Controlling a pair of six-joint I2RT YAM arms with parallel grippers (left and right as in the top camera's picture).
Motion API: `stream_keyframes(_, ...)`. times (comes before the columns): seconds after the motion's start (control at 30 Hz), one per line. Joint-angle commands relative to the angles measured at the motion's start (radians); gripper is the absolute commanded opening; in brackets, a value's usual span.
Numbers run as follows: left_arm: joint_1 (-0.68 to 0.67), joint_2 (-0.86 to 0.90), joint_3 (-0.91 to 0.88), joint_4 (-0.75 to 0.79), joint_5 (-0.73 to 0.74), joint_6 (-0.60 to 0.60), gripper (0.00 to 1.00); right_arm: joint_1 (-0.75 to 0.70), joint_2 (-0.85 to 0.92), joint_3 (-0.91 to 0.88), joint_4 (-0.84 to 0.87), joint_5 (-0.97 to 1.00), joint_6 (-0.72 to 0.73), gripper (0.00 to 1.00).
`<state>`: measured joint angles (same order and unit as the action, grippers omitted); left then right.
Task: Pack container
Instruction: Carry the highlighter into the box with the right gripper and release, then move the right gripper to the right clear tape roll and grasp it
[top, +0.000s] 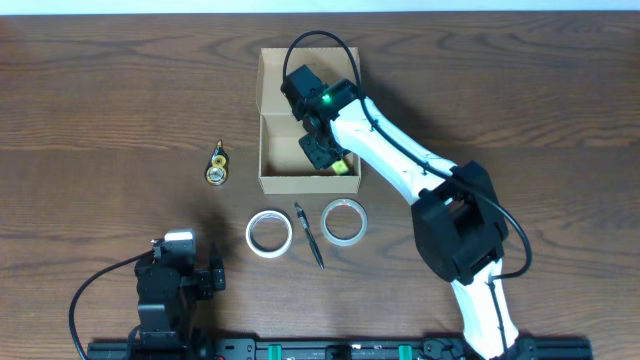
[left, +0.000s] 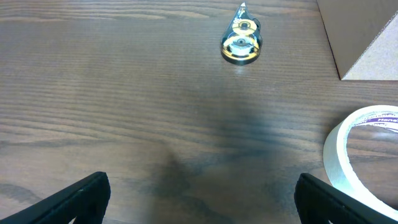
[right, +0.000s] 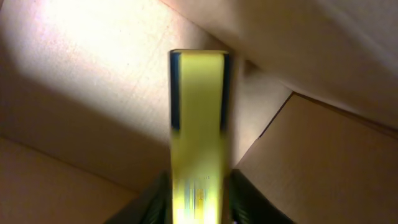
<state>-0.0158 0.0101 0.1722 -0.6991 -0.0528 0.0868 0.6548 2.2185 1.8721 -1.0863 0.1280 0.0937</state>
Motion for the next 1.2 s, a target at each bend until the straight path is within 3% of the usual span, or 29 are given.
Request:
stream_keyframes(0.0, 0.004, -0.006, -0.012, -0.004, -0.006, 0.014, 0.95, 0.005, -0.001, -0.003, 0.002, 0.003, -0.006, 0.35)
stream_keyframes(0.37, 0.004, -0.006, -0.012, -0.004, -0.006, 0.014, 0.95, 0.005, -0.002, 0.031, 0.028, 0.048, -0.022, 0.38)
stream_keyframes(0.6, 0.004, -0.006, -0.012, -0.004, -0.006, 0.014, 0.96, 0.005, -0.002, 0.206, -0.053, 0.043, -0.021, 0.41)
stream_keyframes(0.87, 0.004, -0.006, -0.012, -0.004, -0.006, 0.014, 0.95, 0.005, -0.026, 0.422, -0.336, 0.032, 0.047, 0.67)
stream_keyframes(1.17, 0.004, -0.006, -0.012, -0.004, -0.006, 0.014, 0.95, -0.012, -0.235, 0.42, -0.529, 0.029, 0.13, 0.82)
